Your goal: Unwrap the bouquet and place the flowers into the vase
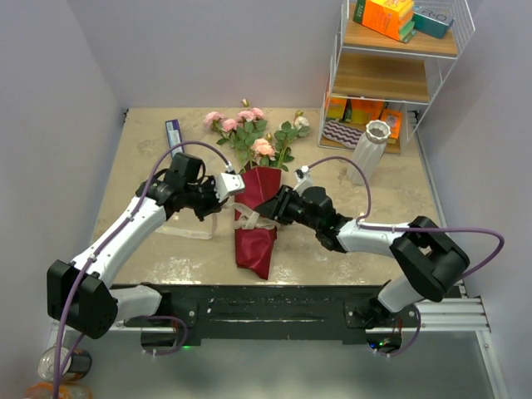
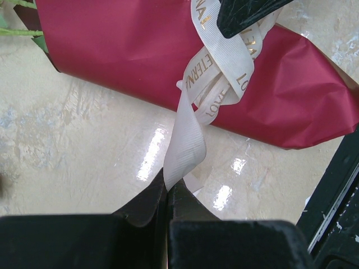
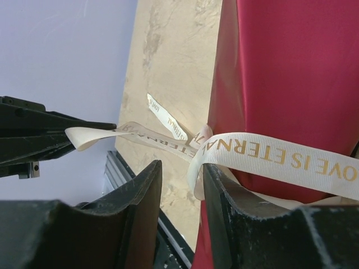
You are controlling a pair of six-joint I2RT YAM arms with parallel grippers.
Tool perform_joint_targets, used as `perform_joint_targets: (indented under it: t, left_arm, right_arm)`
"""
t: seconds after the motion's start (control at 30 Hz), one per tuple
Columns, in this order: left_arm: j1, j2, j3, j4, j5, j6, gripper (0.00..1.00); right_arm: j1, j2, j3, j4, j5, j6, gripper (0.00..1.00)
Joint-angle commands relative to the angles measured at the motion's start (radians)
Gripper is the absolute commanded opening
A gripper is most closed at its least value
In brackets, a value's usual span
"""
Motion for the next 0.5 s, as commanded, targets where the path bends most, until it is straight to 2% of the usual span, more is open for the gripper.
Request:
perform_joint_targets:
  t: [0.0, 0.13, 0.17, 0.23, 0.27, 0.47]
  left_arm:
    - [0.006, -0.027, 0.021, 0.0, 0.006, 0.017, 0.0]
    - [0.006, -0.024, 0.024, -0.002, 0.014, 0.014, 0.0]
    - [0.006, -0.022, 0.026, -0.002, 0.015, 0.012, 0.0]
    - [0.006, -0.021, 0.029, -0.006, 0.02, 0.014, 0.0]
    - [0.006, -0.021, 0.029, -0.006, 0.02, 0.014, 0.0]
    - [0.006, -0.024, 0.027, -0.009, 0.005, -0.001, 0.0]
  right_arm:
    - [-0.004, 0.028, 0.022, 0.054, -0.008, 0.027, 0.4]
    - [-0.004, 0.08, 0.017, 0.119, -0.005, 0.053, 0.31]
    - [-0.004, 0.094, 0.014, 0.133, -0.002, 0.059, 0.18]
    - [-0.006, 0.092, -0.003, 0.174, 0.022, 0.065, 0.04]
    - [-0.006, 0.069, -0.007, 0.174, 0.034, 0.06, 0.0]
    - [-0.004, -0.121, -0.039, 0.091, 0.145, 0.008, 0.0]
